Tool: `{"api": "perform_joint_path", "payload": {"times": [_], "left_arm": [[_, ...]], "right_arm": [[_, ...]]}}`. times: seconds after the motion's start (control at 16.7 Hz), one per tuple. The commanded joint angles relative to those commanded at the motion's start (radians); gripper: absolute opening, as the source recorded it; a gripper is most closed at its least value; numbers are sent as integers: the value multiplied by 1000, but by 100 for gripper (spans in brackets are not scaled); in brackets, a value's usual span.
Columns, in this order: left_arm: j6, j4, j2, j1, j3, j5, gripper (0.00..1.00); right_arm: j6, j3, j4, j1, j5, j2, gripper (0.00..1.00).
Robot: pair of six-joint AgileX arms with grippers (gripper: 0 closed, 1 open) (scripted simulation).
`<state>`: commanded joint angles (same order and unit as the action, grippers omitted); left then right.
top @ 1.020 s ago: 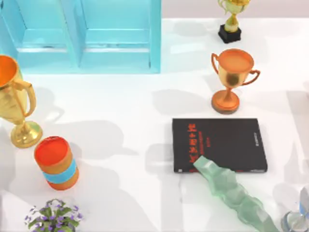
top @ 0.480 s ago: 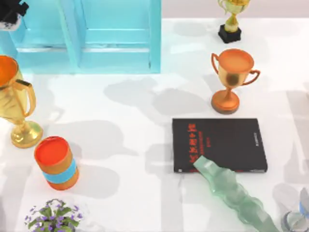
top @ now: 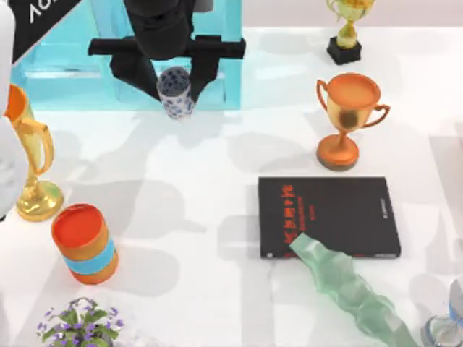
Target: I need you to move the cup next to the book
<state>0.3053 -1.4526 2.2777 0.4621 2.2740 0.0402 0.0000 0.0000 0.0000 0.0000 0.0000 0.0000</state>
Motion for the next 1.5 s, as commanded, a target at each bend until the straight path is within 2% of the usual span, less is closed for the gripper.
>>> {"api": "perform_joint_path", "payload": {"times": [0.18, 0.36, 0.84, 1.2, 1.5], "left_arm": [[185, -21, 37, 100, -15, -16, 0], [271, -32, 56, 149, -23, -28, 0], [277, -15, 53, 149, -38, -28, 0], [277, 195, 46, 150, -261, -30, 0], [278, 232, 49, 152, -297, -29, 0]], "right_arm": [[0, 0, 0, 0, 0, 0, 100], [0, 0, 0, 0, 0, 0, 100], [0, 0, 0, 0, 0, 0, 100], [0, 0, 0, 0, 0, 0, 100], [0, 0, 0, 0, 0, 0, 100]]}}
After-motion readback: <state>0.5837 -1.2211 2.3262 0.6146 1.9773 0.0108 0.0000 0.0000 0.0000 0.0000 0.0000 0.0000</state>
